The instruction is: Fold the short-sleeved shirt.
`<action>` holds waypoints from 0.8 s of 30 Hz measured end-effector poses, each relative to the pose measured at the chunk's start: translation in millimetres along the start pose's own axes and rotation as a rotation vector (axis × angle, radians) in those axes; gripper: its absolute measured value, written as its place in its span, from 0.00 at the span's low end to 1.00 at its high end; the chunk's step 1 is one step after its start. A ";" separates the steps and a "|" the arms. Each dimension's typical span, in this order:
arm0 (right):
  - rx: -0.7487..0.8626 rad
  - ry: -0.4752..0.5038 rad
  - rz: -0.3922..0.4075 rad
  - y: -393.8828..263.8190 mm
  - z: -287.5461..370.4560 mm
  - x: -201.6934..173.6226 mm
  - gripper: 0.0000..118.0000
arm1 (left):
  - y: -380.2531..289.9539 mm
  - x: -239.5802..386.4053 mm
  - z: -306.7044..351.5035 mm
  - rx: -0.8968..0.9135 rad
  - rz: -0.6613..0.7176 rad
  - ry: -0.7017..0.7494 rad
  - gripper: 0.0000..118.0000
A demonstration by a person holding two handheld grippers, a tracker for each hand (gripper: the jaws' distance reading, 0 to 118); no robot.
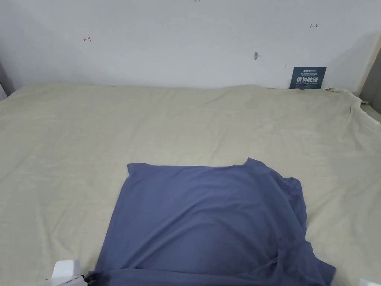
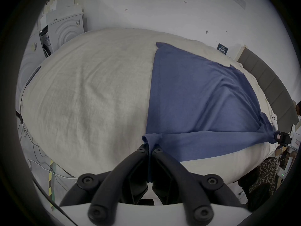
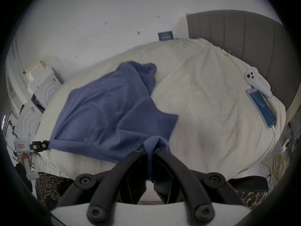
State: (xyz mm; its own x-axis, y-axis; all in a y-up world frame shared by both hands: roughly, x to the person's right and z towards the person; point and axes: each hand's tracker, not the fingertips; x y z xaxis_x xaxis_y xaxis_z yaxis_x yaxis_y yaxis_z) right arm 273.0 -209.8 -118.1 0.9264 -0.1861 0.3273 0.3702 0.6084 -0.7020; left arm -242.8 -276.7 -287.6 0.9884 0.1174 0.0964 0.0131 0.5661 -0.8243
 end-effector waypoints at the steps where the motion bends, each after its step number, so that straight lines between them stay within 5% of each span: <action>1: -0.024 -0.013 -0.012 -1.8 -8.2 -0.4 0.02 | -2.0 3.2 0.1 -0.001 -0.004 0.005 0.00; 6: -0.056 -0.049 -0.049 -9.8 -20.7 -10.0 0.03 | -3.2 3.2 2.6 0.006 0.002 0.023 0.08; 8: -0.053 -0.055 -0.037 -5.6 -13.3 -17.7 0.05 | -0.4 4.1 7.2 -0.026 0.042 0.017 0.20; 9: -0.057 -0.063 -0.018 -1.4 -8.2 -23.1 0.12 | 2.4 5.9 11.3 -0.036 0.065 0.017 0.36; 10: -0.053 -0.073 -0.011 2.4 -0.8 -29.1 0.29 | 4.7 8.3 13.7 -0.054 0.097 0.048 0.63; 11: -0.034 -0.073 -0.006 -1.1 -22.0 28.3 0.46 | 7.9 10.7 17.3 -0.055 0.100 0.048 0.81; 13: 0.060 -0.033 0.003 9.5 -2.0 25.8 0.77 | 16.9 14.2 35.3 0.021 0.136 -0.003 0.95; 21: 0.348 0.008 0.081 39.2 55.2 -0.4 0.79 | 48.3 45.2 103.5 0.308 0.075 0.002 0.91; 24: 0.417 0.002 0.112 43.0 64.7 -14.5 0.67 | 46.5 57.4 117.1 0.429 0.017 0.036 0.63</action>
State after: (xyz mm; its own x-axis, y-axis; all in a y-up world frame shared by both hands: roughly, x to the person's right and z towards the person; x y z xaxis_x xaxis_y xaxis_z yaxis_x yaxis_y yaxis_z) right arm 271.0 -131.0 -112.1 0.9597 -0.1020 0.2620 0.2079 0.8847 -0.4172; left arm -203.2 -148.1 -255.1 0.9927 0.1052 0.0588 -0.0596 0.8530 -0.5184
